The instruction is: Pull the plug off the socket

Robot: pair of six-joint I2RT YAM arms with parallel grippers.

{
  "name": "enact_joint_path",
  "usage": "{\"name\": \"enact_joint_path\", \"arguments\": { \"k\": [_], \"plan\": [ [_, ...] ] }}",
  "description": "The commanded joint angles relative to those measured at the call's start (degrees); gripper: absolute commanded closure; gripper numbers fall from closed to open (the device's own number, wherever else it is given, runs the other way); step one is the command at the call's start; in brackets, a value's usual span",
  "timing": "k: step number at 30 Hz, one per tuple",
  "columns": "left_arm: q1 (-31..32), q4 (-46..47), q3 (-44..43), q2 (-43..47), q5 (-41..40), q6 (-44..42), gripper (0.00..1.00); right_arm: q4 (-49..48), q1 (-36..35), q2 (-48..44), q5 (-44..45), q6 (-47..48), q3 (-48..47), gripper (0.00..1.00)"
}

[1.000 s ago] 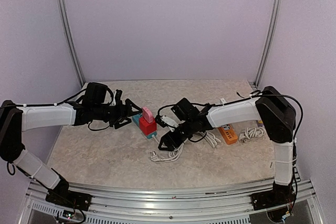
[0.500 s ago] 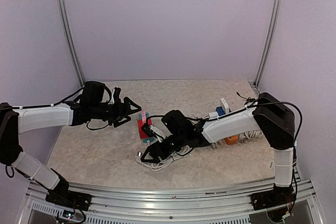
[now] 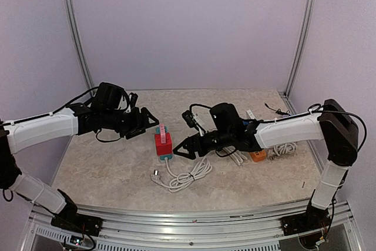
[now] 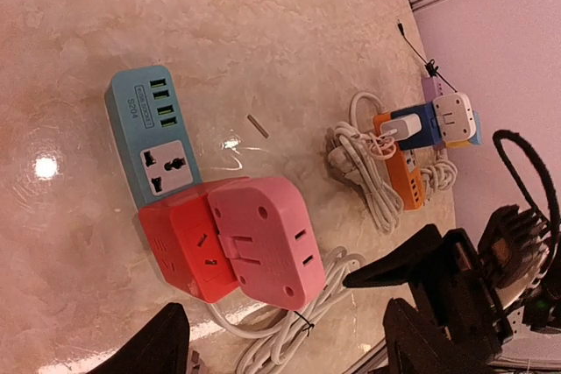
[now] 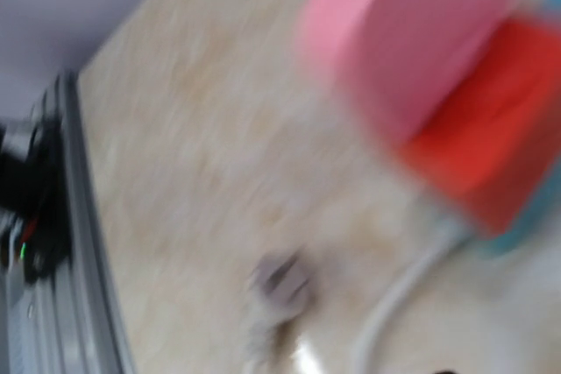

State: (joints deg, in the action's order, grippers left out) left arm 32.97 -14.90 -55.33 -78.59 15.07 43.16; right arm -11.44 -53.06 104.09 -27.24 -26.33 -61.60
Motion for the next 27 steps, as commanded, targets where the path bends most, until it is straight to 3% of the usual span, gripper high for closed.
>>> {"name": "enact_joint_path", "arguments": {
  "k": [1,13,23,27],
  "plan": [
    [2.67,-5.52,-3.13,-1.54,-3.75,-1.0,0.26,2.98,4.76,-2.91,1.41,1.97,-0.21,0.28],
    [6.66,-12.0,-11.89,-10.01,-7.93,1.27,0.29,8.34,7.78,6.71,1.51,2.07,-14.38,0.29],
    [7.53,-18.84,-18.49,-16.51,-11.72,2.52,0.3,10.63,7.53,10.79,2.85,2.31,-19.21,0.29],
    [7.55,-20.3,-19.01,-17.19,-11.93,2.51,0.4,10.83,7.5,10.92,2.81,2.6,-19.21,0.29]
  ]
}}
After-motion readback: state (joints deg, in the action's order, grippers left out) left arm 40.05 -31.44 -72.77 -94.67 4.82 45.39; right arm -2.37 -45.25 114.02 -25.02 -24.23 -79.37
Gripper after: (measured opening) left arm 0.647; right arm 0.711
